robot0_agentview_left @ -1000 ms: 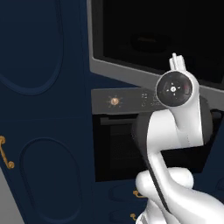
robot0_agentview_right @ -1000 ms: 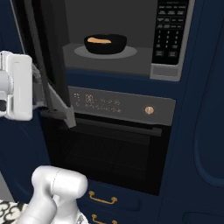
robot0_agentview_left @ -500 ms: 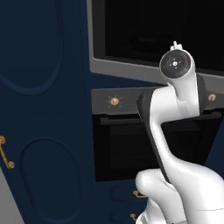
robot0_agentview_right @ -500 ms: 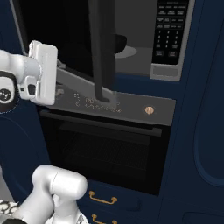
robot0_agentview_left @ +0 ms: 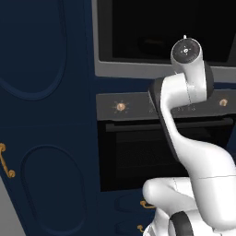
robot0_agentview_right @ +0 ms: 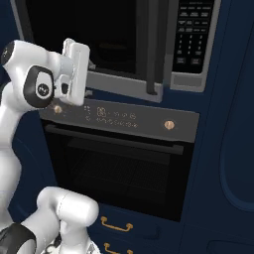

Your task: Pick the squash from the sink and place it in the bowl. Then pick the bowl and place it in the microwave. Then close the microwave door and press the start button.

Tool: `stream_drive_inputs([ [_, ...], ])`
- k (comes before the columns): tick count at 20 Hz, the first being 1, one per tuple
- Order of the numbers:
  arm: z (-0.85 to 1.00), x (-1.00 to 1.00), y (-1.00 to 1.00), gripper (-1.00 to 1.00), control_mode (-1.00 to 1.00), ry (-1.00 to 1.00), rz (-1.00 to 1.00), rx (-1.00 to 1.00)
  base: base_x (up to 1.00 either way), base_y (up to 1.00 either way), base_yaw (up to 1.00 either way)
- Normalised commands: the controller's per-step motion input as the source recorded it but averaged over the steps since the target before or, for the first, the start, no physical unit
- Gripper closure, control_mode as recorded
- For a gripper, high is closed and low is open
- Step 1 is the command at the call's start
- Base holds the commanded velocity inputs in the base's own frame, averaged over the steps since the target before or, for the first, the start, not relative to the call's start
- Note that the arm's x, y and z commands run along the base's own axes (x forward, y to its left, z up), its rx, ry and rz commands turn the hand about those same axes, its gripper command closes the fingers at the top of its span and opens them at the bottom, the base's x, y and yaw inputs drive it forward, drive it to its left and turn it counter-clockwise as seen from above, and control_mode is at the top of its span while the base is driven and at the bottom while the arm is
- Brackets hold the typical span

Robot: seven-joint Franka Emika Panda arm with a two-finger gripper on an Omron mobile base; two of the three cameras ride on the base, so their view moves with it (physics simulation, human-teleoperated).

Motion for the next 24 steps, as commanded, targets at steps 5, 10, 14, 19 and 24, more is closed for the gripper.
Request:
stream_drive_inputs([
  [5, 0.00, 0.77, -0.18, -1.00, -1.00, 0.00, 0.00, 0.08, 0.00, 0.00, 0.00],
  [10, 0.00, 0.66, -0.16, -1.00, -1.00, 0.00, 0.00, 0.07, 0.00, 0.00, 0.00],
  [14, 0.00, 0.52, -0.20, -1.00, -1.00, 0.00, 0.00, 0.07, 0.00, 0.00, 0.00],
  [19, 0.00, -0.14, -0.43, -1.00, -1.00, 0.00, 0.00, 0.09, 0.00, 0.00, 0.00],
  [24, 0.01, -0.98, -0.76, -1.00, -1.00, 0.00, 0.00, 0.07, 0.00, 0.00, 0.00],
])
